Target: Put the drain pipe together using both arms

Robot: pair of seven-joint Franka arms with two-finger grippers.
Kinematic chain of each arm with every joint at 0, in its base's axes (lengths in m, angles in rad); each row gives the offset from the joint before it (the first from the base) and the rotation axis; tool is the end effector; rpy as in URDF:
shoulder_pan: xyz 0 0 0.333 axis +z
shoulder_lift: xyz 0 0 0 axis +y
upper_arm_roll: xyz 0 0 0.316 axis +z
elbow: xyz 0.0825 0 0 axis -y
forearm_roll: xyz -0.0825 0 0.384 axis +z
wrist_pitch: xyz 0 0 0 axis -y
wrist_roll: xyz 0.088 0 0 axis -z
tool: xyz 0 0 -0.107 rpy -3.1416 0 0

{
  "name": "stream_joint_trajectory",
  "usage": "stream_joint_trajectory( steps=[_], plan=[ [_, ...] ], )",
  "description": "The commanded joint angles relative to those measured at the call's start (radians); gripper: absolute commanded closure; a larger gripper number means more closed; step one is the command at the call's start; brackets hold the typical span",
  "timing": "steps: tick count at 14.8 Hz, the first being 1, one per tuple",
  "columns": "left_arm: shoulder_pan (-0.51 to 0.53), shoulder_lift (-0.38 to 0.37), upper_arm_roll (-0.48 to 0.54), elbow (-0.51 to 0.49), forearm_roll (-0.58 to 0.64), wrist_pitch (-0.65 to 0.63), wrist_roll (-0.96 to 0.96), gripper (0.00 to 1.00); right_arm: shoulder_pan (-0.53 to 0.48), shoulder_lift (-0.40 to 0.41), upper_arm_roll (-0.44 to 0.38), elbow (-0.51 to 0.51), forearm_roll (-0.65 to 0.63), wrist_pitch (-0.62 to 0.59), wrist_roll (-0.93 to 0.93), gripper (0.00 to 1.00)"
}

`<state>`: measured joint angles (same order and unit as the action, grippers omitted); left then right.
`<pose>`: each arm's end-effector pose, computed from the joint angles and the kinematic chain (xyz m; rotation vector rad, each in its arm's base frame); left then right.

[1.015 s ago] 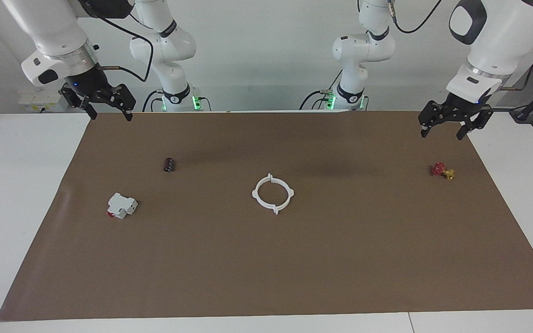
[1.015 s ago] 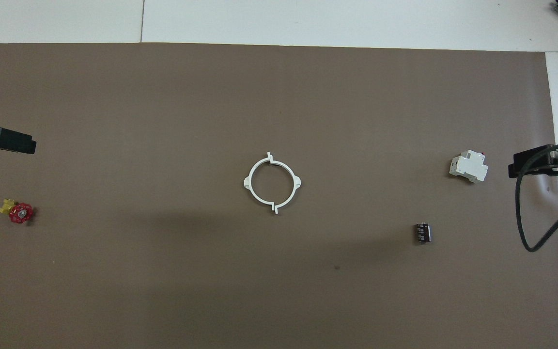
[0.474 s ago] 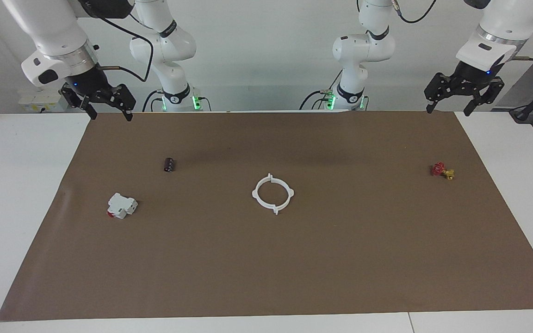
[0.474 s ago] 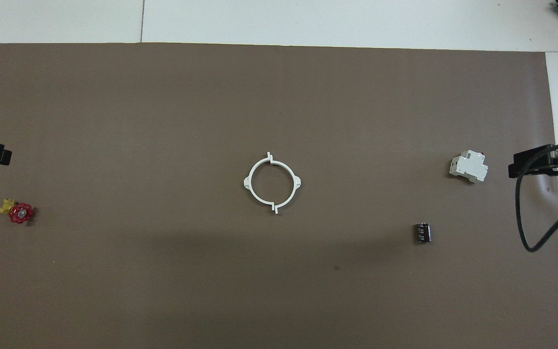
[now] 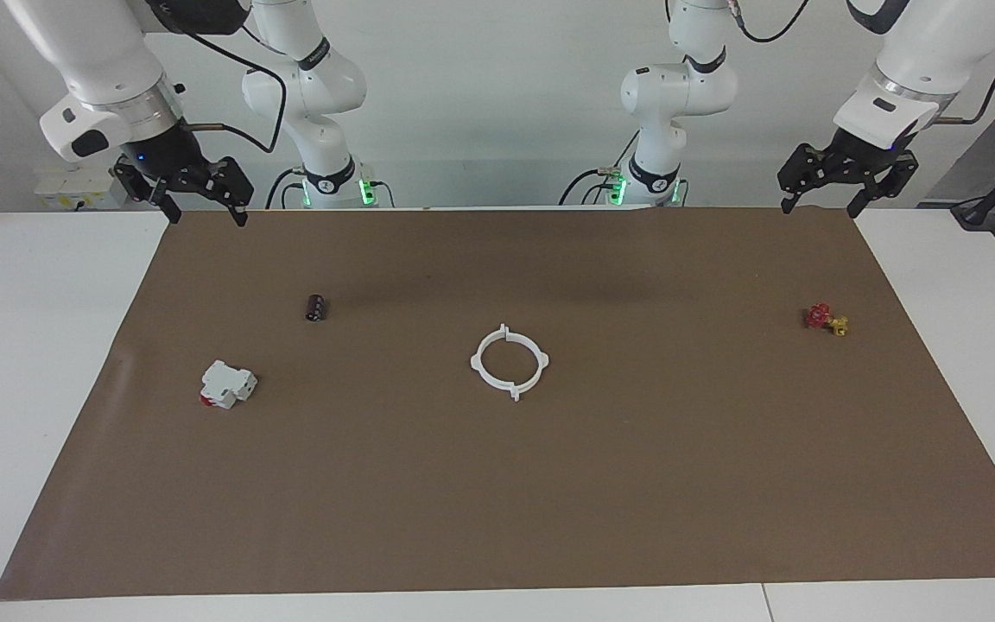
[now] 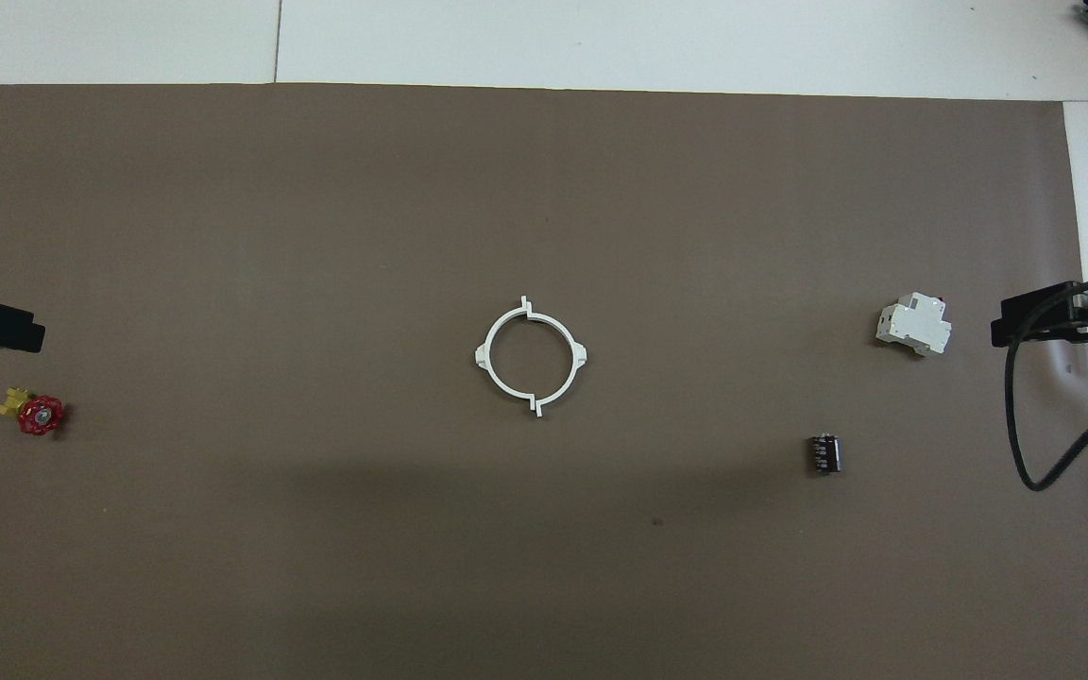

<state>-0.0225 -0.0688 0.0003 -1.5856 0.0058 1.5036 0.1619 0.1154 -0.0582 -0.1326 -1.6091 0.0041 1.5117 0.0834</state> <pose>0.5260 -0.0110 0.6489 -3.1235 0.2878 0.0213 0.5300 -0.0108 0.6327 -3.1266 0.1566 0.0627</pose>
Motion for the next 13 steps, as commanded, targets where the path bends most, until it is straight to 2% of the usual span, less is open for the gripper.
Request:
stream_joint_trajectory(
  steps=[1, 13],
  plan=[
    [0.003, -0.037, 0.001, -0.047, -0.013, 0.047, -0.012, 0.00, -0.003, -0.018, 0.001, -0.015, 0.020, -0.005, -0.002, 0.00],
    [0.004, -0.029, 0.003, -0.033, -0.038, 0.064, -0.032, 0.00, -0.003, -0.018, 0.001, -0.015, 0.020, -0.005, -0.002, 0.00]
  ],
)
